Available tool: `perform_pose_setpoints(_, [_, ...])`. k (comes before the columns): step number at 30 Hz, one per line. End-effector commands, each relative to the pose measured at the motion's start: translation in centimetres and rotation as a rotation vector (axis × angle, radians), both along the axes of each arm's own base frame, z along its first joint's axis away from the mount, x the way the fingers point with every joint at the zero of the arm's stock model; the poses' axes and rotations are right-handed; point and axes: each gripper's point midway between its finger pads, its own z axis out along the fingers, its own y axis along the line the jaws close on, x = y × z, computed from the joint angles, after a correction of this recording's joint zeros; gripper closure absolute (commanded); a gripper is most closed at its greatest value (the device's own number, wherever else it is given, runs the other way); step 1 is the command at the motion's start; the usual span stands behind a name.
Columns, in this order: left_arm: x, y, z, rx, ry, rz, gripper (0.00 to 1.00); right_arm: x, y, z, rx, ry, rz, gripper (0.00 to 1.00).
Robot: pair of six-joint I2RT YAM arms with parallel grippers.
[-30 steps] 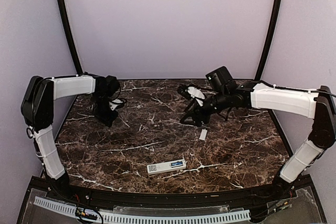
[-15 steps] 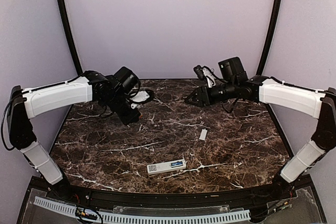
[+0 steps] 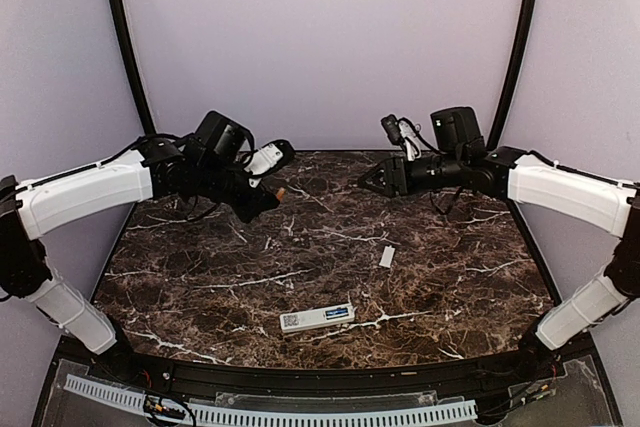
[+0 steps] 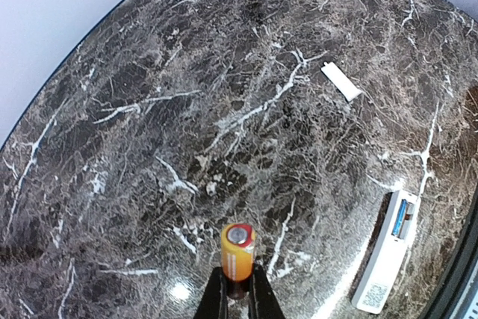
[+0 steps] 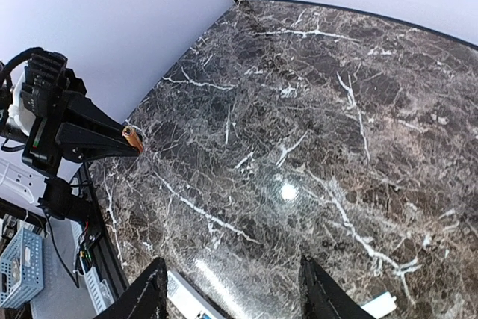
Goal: Load the batteries into the remote control
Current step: Pick up the battery from the center of the board, then pass from the left arm to the right
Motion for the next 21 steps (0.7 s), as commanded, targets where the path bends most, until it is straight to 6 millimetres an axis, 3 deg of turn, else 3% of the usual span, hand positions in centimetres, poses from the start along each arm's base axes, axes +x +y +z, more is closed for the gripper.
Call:
perform_pose_setpoints(1, [4.4, -1.9, 2.9, -0.039, -0.169, -0.003, 1.00, 3.9, 0.8, 2.0, 0.085, -0.143, 0.006, 0.43])
perform_pose_setpoints(2, [5.7, -1.9, 2.1, -0.030, -0.154, 0.017, 1.00, 4.3, 1.2, 2.1, 0.111, -0.161, 0.030, 0.43])
perform_pose_setpoints(6, [10.3, -1.2, 3.4, -0.132, -0.117, 0.129, 1.00, 6.1, 0.9, 1.8, 0.155, -0.145, 0.026, 0.43])
perform_pose_setpoints(8, [11.0, -1.0, 4.2, -0.171, -0.116, 0.147, 1.00, 6.0, 0.7, 1.8, 0.163, -0.136, 0.026, 0.43])
perform_pose_setpoints(12, [11.2, -0.7, 4.7, -0.195, -0.112, 0.177, 1.00, 6.0, -0.2, 0.5, 0.106, -0.090, -0.018, 0.42])
perform_pose_setpoints(21, [10.7, 2.1, 1.4, -0.171, -0.004, 0.210, 1.00, 6.4, -1.2, -3.8, -0.068, 0.023, -0.045, 0.42])
